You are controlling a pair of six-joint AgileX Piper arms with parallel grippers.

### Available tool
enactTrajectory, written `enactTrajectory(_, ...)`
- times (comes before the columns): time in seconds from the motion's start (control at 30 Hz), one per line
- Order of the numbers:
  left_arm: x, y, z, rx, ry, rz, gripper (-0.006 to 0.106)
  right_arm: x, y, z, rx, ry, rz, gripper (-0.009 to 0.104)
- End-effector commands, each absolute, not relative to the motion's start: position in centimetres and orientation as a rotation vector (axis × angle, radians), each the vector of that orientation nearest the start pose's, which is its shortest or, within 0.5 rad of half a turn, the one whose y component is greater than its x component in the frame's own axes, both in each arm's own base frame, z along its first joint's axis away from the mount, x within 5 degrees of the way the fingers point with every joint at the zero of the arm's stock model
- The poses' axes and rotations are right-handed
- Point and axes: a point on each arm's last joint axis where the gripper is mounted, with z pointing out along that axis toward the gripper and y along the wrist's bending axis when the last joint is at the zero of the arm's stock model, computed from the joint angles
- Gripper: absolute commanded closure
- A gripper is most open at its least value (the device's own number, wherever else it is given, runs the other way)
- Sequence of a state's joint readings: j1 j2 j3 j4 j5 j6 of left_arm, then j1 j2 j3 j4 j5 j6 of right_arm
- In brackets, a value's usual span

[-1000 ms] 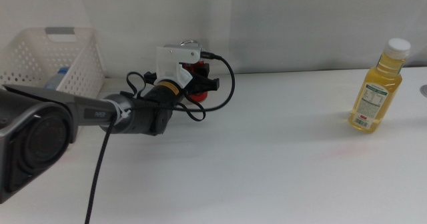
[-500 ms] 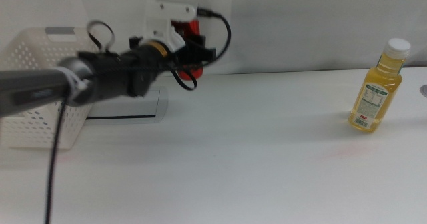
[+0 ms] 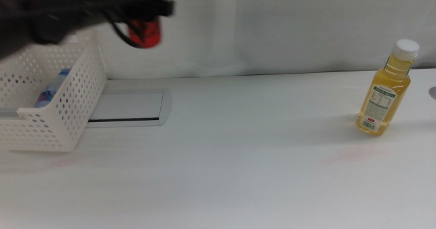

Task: Use arms to grab the bottles and put them into the dustbin to the left of the table.

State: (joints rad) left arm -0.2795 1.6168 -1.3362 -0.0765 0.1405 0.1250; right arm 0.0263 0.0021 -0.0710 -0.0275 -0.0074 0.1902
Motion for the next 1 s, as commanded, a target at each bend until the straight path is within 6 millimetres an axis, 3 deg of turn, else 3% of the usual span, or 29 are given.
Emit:
enactTrajectory(0.0, 35.7, -9.0, 37.4, 0.286, 1.851, -0.146, 0.103, 4.8, 0.2, 23.8, 0.086, 1.377, 0.156, -0.008)
enactTrajectory(0.23, 33.0, -3.4, 39.6, 0.202, 1.956, -0.020, 0.103, 4.8, 0.2, 23.8, 0.086, 1.377, 0.156, -0.008)
enactTrajectory(0.57, 32.6, 4.7, 38.5, -0.029, 2.083, 0.140, 0.103, 4.8, 0.2, 23.8, 0.086, 1.377, 0.156, -0.008)
enactTrajectory(0.77, 34.2, 6.8, 36.0, -0.076, 2.157, 0.171, 0.103, 4.8, 0.2, 23.8, 0.085, 1.375, 0.156, -0.008)
enactTrajectory(0.97, 37.5, 7.5, 31.4, -0.074, 2.223, 0.172, 0.103, 4.8, 0.2, 23.8, 0.085, 1.375, 0.156, -0.008)
